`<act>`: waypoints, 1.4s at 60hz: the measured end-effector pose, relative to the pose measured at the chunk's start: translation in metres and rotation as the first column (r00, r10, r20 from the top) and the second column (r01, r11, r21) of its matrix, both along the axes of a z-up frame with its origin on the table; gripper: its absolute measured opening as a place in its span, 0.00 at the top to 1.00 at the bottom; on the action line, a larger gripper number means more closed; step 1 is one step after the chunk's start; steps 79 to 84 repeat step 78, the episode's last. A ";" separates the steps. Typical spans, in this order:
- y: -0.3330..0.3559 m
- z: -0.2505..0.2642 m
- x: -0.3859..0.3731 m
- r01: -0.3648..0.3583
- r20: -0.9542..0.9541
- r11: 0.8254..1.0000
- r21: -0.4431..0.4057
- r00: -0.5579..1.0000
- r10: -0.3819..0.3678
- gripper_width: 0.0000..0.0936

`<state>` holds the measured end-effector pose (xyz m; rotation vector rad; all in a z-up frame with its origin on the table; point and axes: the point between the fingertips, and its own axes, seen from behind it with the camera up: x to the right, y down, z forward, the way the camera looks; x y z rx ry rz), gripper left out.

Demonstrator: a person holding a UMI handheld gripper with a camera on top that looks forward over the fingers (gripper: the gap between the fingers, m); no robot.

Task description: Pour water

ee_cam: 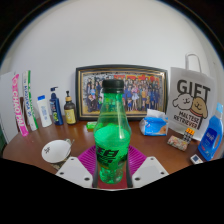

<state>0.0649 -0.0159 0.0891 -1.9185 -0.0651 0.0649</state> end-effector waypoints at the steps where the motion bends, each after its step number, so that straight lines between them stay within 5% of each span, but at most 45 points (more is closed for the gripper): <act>1: 0.000 0.000 0.000 0.003 -0.003 1.000 0.003 1.000 -0.003 0.59; 12: -0.004 -0.003 -0.001 0.020 0.015 0.999 -0.036 1.000 -0.019 0.43; 20: -0.018 -0.002 -0.002 0.037 0.036 0.994 -0.099 0.999 -0.034 0.07; 42: -0.135 0.048 -0.030 0.128 0.119 0.951 -0.283 0.988 -0.098 0.09; 59: -0.212 0.085 -0.075 0.153 0.135 0.933 -0.325 0.984 -0.115 0.09; 84: -0.236 0.092 -0.091 0.195 0.120 0.922 -0.334 0.979 -0.164 0.09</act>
